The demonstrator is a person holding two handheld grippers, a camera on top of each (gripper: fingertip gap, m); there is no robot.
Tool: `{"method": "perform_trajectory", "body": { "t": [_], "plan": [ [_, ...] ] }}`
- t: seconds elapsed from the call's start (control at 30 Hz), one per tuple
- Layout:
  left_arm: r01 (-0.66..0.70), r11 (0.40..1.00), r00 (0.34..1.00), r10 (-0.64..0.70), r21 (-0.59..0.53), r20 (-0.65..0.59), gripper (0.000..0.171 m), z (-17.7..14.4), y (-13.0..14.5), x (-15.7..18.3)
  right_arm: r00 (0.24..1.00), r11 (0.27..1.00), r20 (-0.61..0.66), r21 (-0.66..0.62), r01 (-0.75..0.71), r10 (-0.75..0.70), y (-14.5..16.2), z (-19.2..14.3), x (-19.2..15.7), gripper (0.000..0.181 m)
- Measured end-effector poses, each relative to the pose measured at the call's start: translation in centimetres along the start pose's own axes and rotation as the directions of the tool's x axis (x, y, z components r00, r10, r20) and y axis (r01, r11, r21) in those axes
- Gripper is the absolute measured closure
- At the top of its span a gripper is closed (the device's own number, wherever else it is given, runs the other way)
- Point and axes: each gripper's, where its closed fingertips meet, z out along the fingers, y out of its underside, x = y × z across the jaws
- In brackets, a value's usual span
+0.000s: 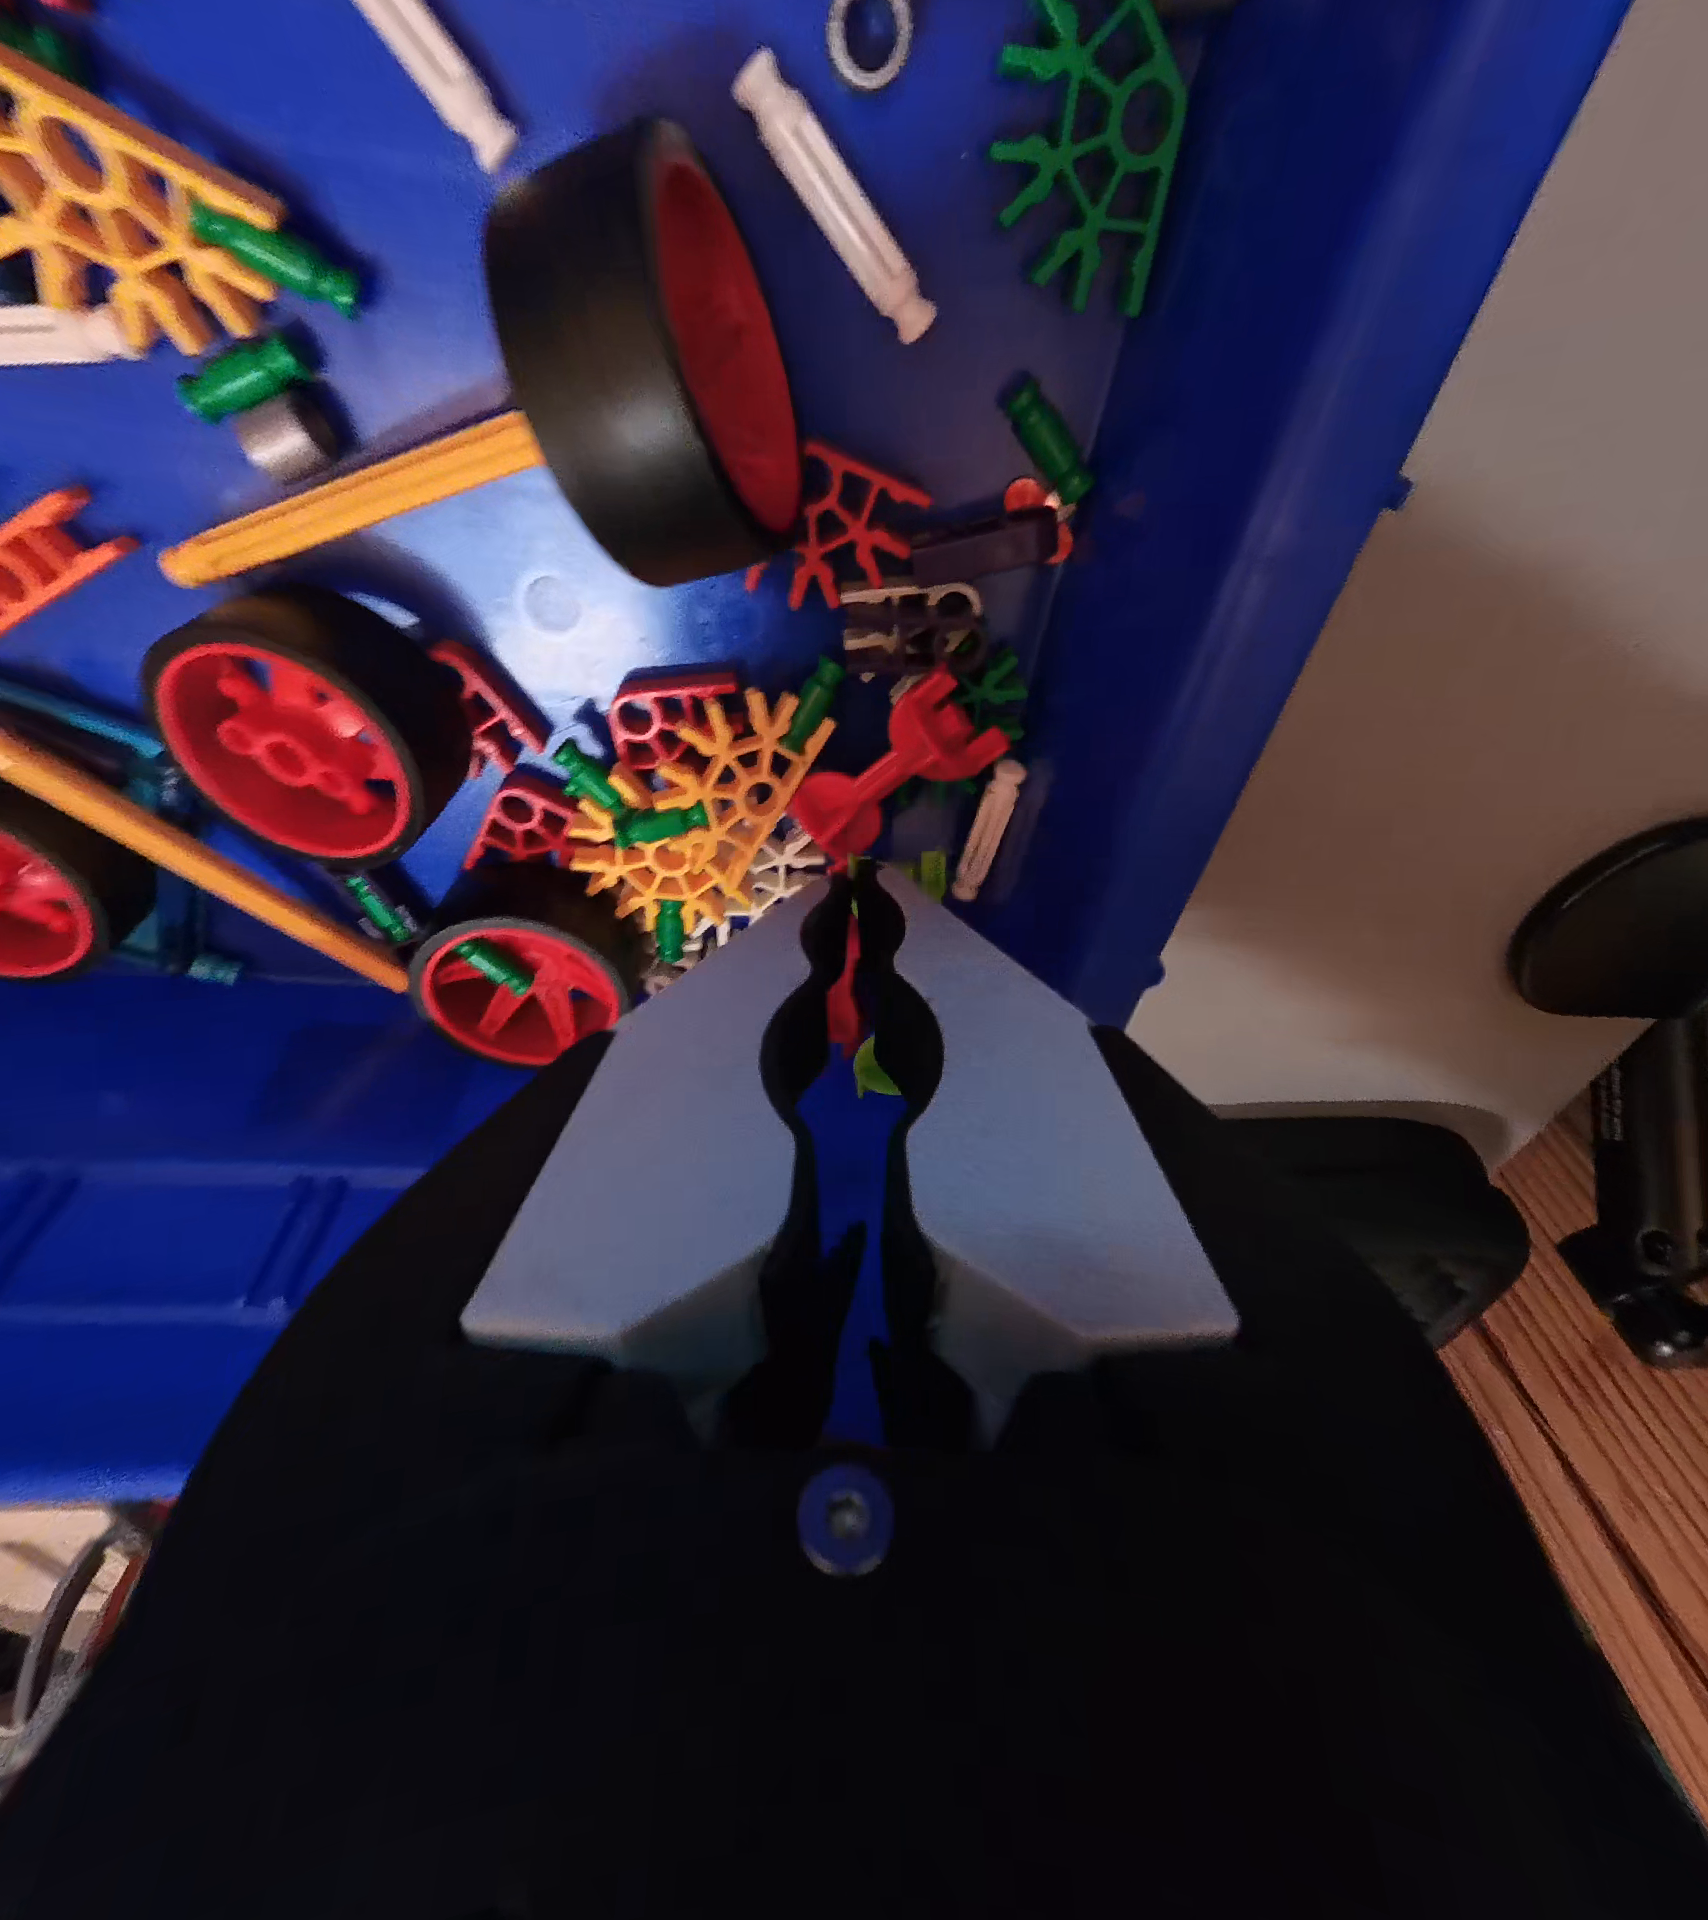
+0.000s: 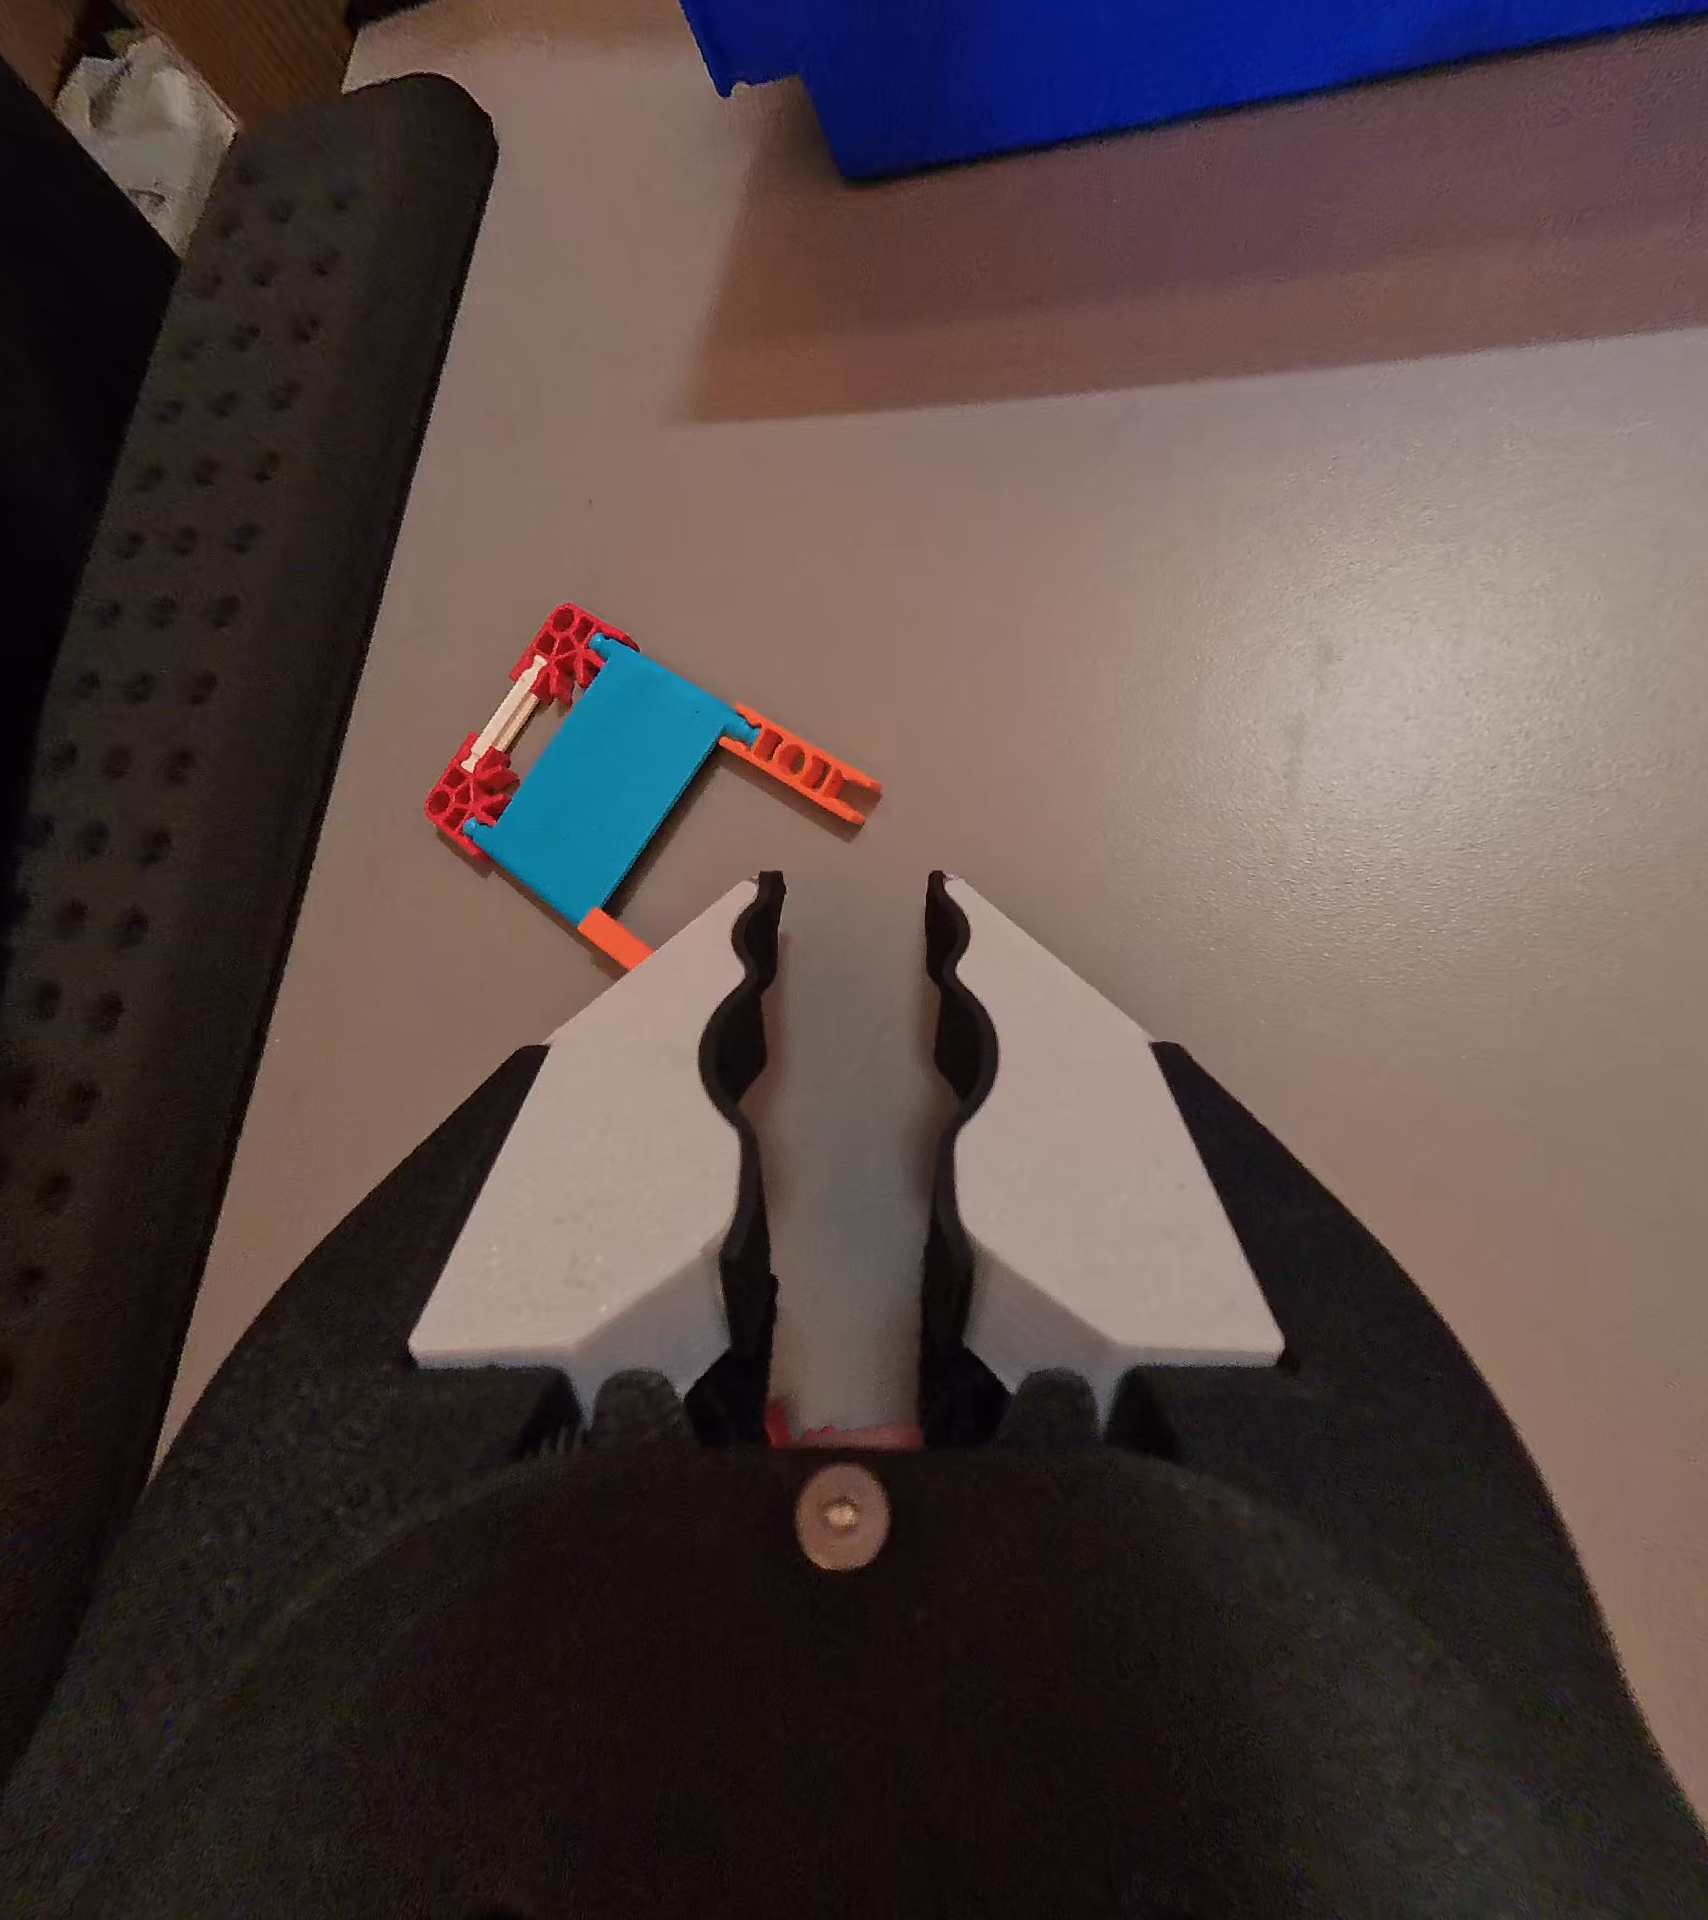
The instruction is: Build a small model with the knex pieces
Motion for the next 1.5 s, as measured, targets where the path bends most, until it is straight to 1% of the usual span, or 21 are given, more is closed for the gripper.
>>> {"method": "perform_trajectory", "body": {
  "t": [0.13, 0.3, 0.43, 0.57, 0.63, 0.7, 0.73, 0.77, 0.83, 0.93, 0.97, 1.03, 1.07, 1.13, 1.2, 1.27, 1.33, 1.4, 1.43, 1.47, 1.5],
  "plan": [
    [0.036, 0.997, 0.996, -0.041, 0.065, 0.073, 0.171, -1.7, -0.2, -1.0, 1.0, 1.0, -0.008, 0.013, 0.011, -0.011, -0.4, -0.4, -0.1, 0.155],
    [0.064, 0.98, 0.968, -0.107, 0.191, 0.227, 0.171, -5.2, -1.2, -2.7, 0.998, 0.998, -0.042, 0.046, 0.043, -0.041, -1.3, -1.2, -0.2, 0.154],
    [0.021, 0.95, 0.941, -0.125, 0.311, 0.316, 0.171, -9.1, -3.7, -2.8, 0.993, 0.99, -0.085, 0.102, 0.093, -0.084, -2.9, -2.2, -0.4, 0.153],
    [-0.047, 0.896, 0.911, -0.143, 0.442, 0.386, 0.171, -14.1, -7.5, -2.5, 0.973, 0.97, -0.19, 0.178, 0.168, -0.133, -5.2, -3.4, -0.3, 0.153],
    [-0.065, 0.848, 0.888, -0.191, 0.526, 0.418, 0.171, -16.5, -9.8, -2.7, 0.94, 0.945, -0.303, 0.229, 0.232, -0.157, -6.9, -4.5, 0.2, 0.152],
    [-0.091, 0.786, 0.873, -0.232, 0.611, 0.429, 0.171, -18.3, -12.4, -2.7, 0.866, 0.904, -0.462, 0.26, 0.339, -0.191, -8.6, -5.7, 0.9, 0.149],
    [-0.113, 0.76, 0.871, -0.235, 0.64, 0.432, 0.171, -19.0, -13.7, -2.4, 0.834, 0.878, -0.512, 0.282, 0.387, -0.203, -9.5, -6.2, 0.8, 0.149],
    [-0.137, 0.732, 0.87, -0.233, 0.667, 0.434, 0.171, -19.5, -15.0, -2.1, 0.82, 0.857, -0.533, 0.306, 0.416, -0.208, -10.1, -6.5, 0.3, 0.149],
    [-0.167, 0.69, 0.877, -0.223, 0.704, 0.426, 0.171, -19.9, -17.4, -1.4, 0.812, 0.829, -0.549, 0.348, 0.438, -0.199, -11.1, -6.8, -0.5, 0.149],
    [-0.192, 0.601, 0.892, -0.222, 0.776, 0.393, 0.171, -20.8, -21.0, -0.9, 0.827, 0.807, -0.536, 0.407, 0.428, -0.169, -11.8, -7.1, -1.0, 0.147],
    [-0.203, 0.562, 0.887, -0.241, 0.802, 0.394, 0.171, -21.4, -22.1, -1.2, 0.833, 0.8, -0.532, 0.429, 0.419, -0.151, -12.0, -7.2, -1.0, 0.146],
    [-0.184, 0.502, 0.895, -0.27, 0.845, 0.355, 0.171, -21.8, -24.1, -1.5, 0.856, 0.803, -0.505, 0.461, 0.377, -0.112, -12.0, -7.4, -0.7, 0.142],
    [-0.19, 0.483, 0.884, -0.294, 0.855, 0.363, 0.171, -22.0, -24.9, -2.0, 0.866, 0.797, -0.493, 0.486, 0.359, -0.09, -12.0, -7.7, -0.6, 0.14],
    [-0.161, 0.451, 0.894, -0.31, 0.878, 0.324, 0.171, -21.8, -26.4, -2.2, 0.882, 0.78, -0.468, 0.534, 0.327, -0.05, -12.3, -8.4, -0.5, 0.139],
    [-0.173, 0.41, 0.884, -0.336, 0.896, 0.324, 0.171, -22.2, -27.4, -2.4, 0.883, 0.77, -0.469, 0.558, 0.309, -0.014, -12.4, -9.1, -0.1, 0.139],
    [-0.166, 0.35, 0.887, -0.355, 0.922, 0.295, 0.171, -22.9, -28.1, -2.2, 0.882, 0.743, -0.47, 0.597, 0.304, 0.016, -12.7, -10.1, 0.1, 0.146],
    [-0.163, 0.298, 0.883, -0.383, 0.941, 0.274, 0.171, -23.5, -28.6, -2.2, 0.877, 0.732, -0.477, 0.615, 0.293, 0.05, -12.7, -11.0, 0.5, 0.153],
    [-0.154, 0.241, 0.886, -0.396, 0.958, 0.242, 0.171, -24.0, -29.0, -1.9, 0.867, 0.726, -0.495, 0.618, 0.301, 0.062, -12.7, -11.6, 0.7, 0.15],
    [-0.149, 0.221, 0.888, -0.399, 0.964, 0.229, 0.171, -24.2, -29.3, -1.8, 0.858, 0.72, -0.509, 0.621, 0.309, 0.071, -12.7, -11.9, 0.8, 0.15],
    [-0.149, 0.216, 0.877, -0.421, 0.965, 0.23, 0.171, -24.3, -29.5, -2.0, 0.853, 0.712, -0.517, 0.627, 0.318, 0.074, -12.8, -12.2, 0.8, 0.15],
    [-0.151, 0.207, 0.872, -0.432, 0.966, 0.229, 0.171, -24.4, -29.7, -2.0, 0.851, 0.701, -0.521, 0.632, 0.33, 0.069, -12.9, -12.5, 0.6, 0.155]
  ]
}}
